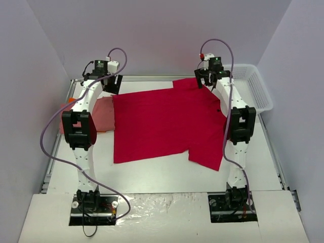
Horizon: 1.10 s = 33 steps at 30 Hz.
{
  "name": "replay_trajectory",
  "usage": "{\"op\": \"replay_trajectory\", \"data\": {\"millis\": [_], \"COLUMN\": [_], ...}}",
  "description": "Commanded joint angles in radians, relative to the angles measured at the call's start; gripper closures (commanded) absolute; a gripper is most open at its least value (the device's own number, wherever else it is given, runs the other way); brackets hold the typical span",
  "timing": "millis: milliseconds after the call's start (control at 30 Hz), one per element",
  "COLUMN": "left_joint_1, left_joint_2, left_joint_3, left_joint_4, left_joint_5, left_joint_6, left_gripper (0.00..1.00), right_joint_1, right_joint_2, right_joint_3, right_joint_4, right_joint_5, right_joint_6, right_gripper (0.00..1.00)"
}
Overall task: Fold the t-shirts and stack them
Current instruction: Flatten out the tshirt
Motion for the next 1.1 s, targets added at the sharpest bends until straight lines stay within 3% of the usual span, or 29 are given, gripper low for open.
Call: {"op": "replay_trajectory", "data": {"millis": [0, 167, 500, 733, 867, 1000, 1033, 1067], "left_joint_1": [-0.018, -0.059, -0.088, -0.093, -0.114, -0.136, -0.137, -0.139], "left_joint_2": [-0.036, -0.137, -0.455, -0.594, -0.651, -0.686, -0.692, -0.702], "left_joint_3": [0.078, -0.039, -0.507, -0.727, -0.836, -0.899, -0.912, -0.921], "left_joint_4": [0.015, 0.062, 0.129, 0.06, 0.052, 0.012, 0.01, 0.012], "left_joint_5": [-0.03, -0.067, 0.066, 0.183, 0.181, 0.174, 0.171, 0.172], "left_joint_6": [0.013, 0.031, 0.063, 0.126, 0.16, 0.197, 0.197, 0.197], "left_gripper": [0.26, 0.18, 0.18, 0.19, 0.2, 0.21, 0.21, 0.21], "right_joint_1": [-0.008, -0.009, -0.026, -0.032, -0.032, -0.032, -0.032, -0.032], "right_joint_2": [-0.001, -0.086, -0.368, -0.557, -0.635, -0.696, -0.705, -0.716], "right_joint_3": [0.059, -0.084, -0.472, -0.714, -0.82, -0.885, -0.918, -0.935], "right_joint_4": [0.026, 0.035, 0.064, 0.061, 0.048, -0.004, -0.008, -0.008], "right_joint_5": [0.06, 0.06, 0.027, -0.093, -0.127, -0.124, -0.116, -0.108], "right_joint_6": [0.009, -0.006, -0.039, -0.039, -0.063, -0.098, -0.112, -0.118], "right_gripper": [0.0, 0.0, 0.0, 0.11, 0.23, 0.54, 0.67, 0.69]}}
